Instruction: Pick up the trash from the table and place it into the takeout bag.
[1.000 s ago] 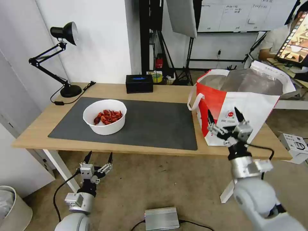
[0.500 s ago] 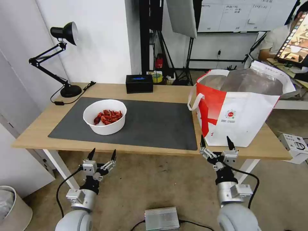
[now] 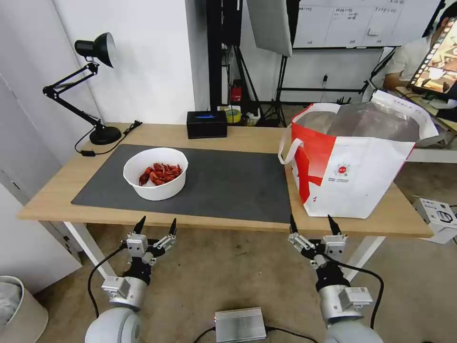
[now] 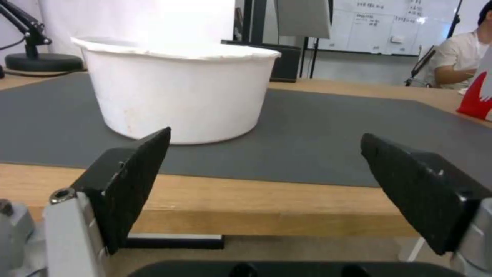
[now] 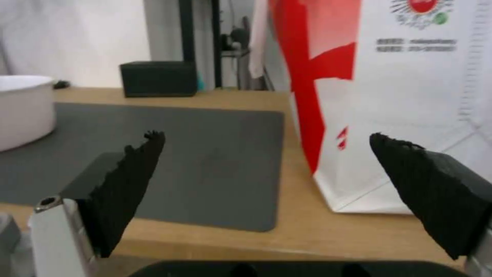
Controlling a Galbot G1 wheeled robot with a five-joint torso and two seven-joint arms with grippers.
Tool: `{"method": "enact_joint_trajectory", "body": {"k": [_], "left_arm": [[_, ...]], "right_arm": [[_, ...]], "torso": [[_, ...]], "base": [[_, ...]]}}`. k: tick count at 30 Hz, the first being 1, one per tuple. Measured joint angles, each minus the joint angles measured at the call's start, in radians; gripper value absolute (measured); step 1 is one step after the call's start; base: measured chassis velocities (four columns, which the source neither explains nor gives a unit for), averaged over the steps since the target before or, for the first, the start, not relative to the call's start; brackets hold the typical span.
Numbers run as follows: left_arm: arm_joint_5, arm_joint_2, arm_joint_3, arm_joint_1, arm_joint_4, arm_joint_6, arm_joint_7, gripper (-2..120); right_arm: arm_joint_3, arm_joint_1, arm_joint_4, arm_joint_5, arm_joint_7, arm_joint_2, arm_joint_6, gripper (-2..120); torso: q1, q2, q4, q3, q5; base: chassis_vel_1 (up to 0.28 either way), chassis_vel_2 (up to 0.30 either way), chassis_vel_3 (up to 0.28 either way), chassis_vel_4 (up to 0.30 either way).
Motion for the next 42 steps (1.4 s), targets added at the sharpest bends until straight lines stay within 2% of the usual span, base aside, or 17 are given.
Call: {"method": "enact_joint_trajectory", "body": {"k": [7, 30, 37, 42], "left_arm": [[0.002, -0.004, 0.001, 0.0, 0.0, 0.0, 0.0, 100], [0.004, -0.006, 0.0, -0.004, -0.001, 0.002, -0.001, 100], [-0.012, 0.049, 0.009, -0.055, -0.011, 0.045, -0.036, 100], [-0.075, 0.142, 0.008, -0.13, -0.04, 0.13, -0.076, 100]], "right_arm": [[-0.001, 0.001, -0.003, 0.026, -0.053, -0.003, 0.006, 100], [0.006, 0.007, -0.025, 0.01, -0.077, -0.006, 0.029, 99], [0.006, 0.007, -0.025, 0.01, -0.077, -0.006, 0.029, 99], [0.006, 0.007, -0.025, 0.01, -0.077, -0.006, 0.029, 99]], "torso": [[0.0, 0.0, 0.0, 0.0, 0.0], [0.0, 0.0, 0.0001, 0.0, 0.0], [0.0, 0.0, 0.0001, 0.0, -0.0002], [0.0, 0.0, 0.0, 0.0, -0.0002]], "base": [[0.0, 0.0, 0.0, 0.0], [0.0, 0.0, 0.0, 0.0], [0.0, 0.0, 0.0, 0.0], [0.0, 0.0, 0.0, 0.0]]}}
